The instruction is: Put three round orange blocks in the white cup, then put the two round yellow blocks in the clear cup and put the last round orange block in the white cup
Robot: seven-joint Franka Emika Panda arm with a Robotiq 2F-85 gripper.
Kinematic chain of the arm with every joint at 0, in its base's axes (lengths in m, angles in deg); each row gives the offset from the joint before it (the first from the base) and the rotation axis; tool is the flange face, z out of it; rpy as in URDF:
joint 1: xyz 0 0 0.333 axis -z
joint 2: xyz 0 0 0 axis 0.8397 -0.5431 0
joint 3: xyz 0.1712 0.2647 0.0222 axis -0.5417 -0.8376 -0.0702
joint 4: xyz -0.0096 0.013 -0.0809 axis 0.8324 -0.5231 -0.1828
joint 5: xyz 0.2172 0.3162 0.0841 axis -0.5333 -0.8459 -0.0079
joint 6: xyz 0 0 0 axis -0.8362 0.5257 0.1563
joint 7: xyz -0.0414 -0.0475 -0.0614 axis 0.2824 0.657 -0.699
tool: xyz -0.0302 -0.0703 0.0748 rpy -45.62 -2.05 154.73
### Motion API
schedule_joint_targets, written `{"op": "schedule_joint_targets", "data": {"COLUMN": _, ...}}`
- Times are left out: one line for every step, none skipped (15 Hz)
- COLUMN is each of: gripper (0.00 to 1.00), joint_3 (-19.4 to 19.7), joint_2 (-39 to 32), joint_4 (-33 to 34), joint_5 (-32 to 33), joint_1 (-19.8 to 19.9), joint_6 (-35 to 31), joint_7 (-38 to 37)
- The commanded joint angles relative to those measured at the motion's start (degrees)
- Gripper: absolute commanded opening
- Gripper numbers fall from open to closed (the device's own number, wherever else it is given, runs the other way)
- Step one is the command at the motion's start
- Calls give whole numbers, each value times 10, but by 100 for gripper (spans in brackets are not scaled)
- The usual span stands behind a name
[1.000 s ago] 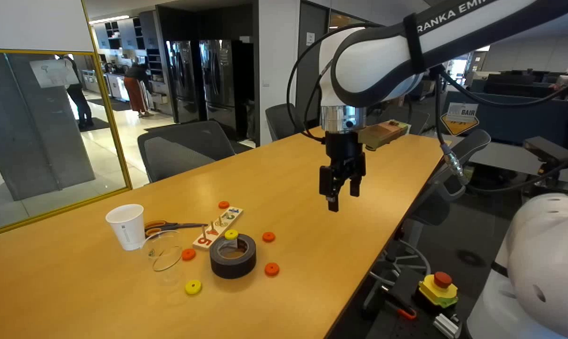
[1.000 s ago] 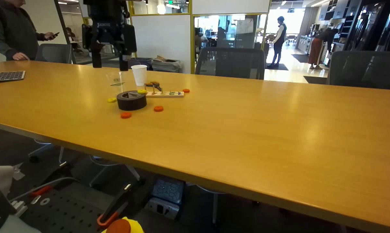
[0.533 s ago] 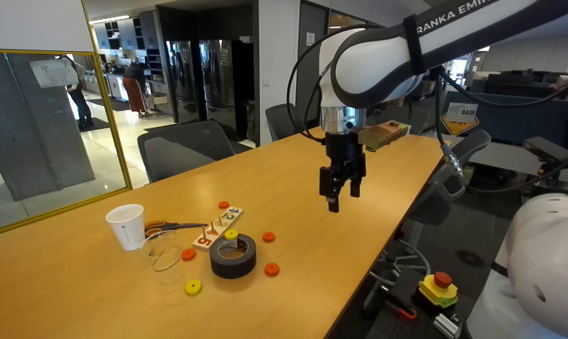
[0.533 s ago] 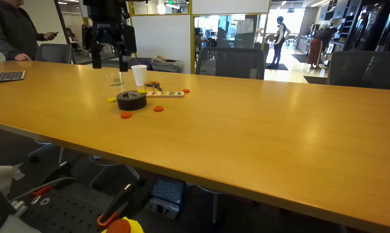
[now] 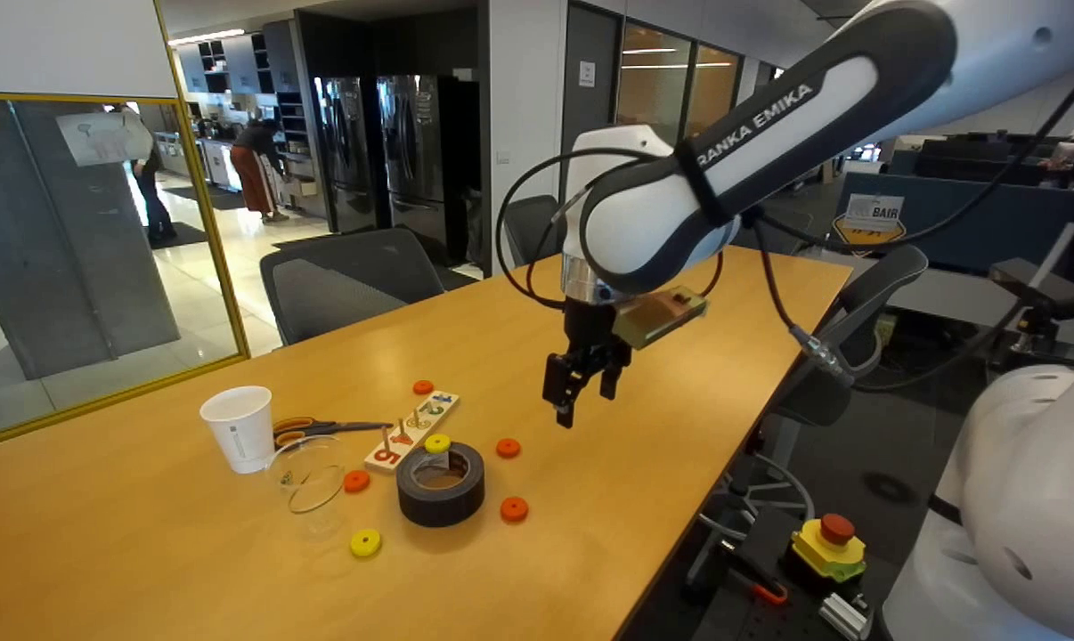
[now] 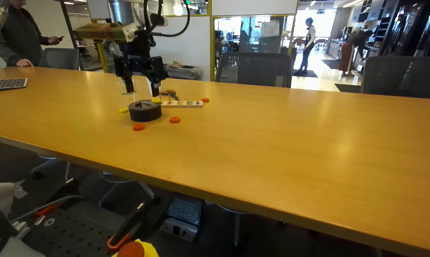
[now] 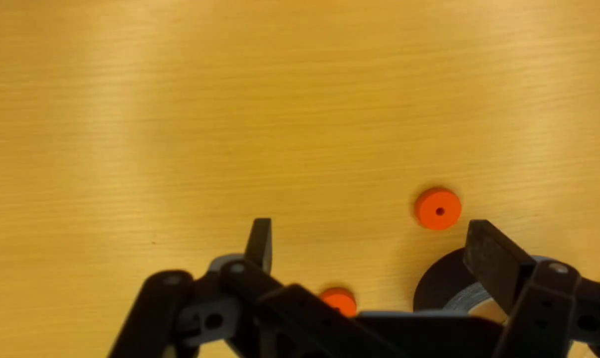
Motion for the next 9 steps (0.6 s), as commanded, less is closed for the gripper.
{"op": "schedule_joint_targets", "data": {"gripper": 100, "joint_3": -14, "joint_2": -105, "joint_4": 34, "joint_5": 17, "joint_1": -1, "joint_6": -92, "joint_7": -16}}
{"op": "schedule_joint_targets", "data": {"gripper": 100, "joint_3": -12, "joint_2": -127, "joint_4": 39, "joint_5": 25, "joint_1": -3, "joint_6": -116, "joint_7": 5}}
{"op": "schedule_joint_targets", "data": {"gripper": 100, "joint_3": -6, "joint_2": -147, "joint_4": 47, "joint_5": 20, "joint_1": -7, "joint_6": -128, "joint_7": 39}}
{"op": "schedule_joint_targets", "data": {"gripper": 100, "joint_3": -1, "joint_2": -166, "joint_4": 55, "joint_5": 10, "joint_1": -12, "joint_6": -141, "joint_7": 77}}
{"op": "schedule_joint_targets", "data": {"gripper": 100, "joint_3": 0, "joint_2": -183, "joint_4": 62, "joint_5": 1, "joint_1": -14, "joint_6": -151, "joint_7": 113}}
{"op": "schedule_joint_targets", "data": {"gripper": 100, "joint_3": 0, "joint_2": -199, "joint_4": 72, "joint_5": -9, "joint_1": -15, "joint_6": -158, "joint_7": 156}}
{"op": "schedule_joint_targets", "data": {"gripper": 100, "joint_3": -1, "joint_2": -214, "joint_4": 82, "joint_5": -15, "joint_1": -14, "joint_6": -163, "joint_7": 191}}
{"op": "schedule_joint_targets", "data": {"gripper": 100, "joint_3": -3, "joint_2": -228, "joint_4": 93, "joint_5": -20, "joint_1": -12, "joint_6": -164, "joint_7": 223}}
{"op": "schedule_joint_targets", "data": {"gripper": 100, "joint_3": -6, "joint_2": -241, "joint_4": 106, "joint_5": -26, "joint_1": -8, "joint_6": -161, "joint_7": 254}}
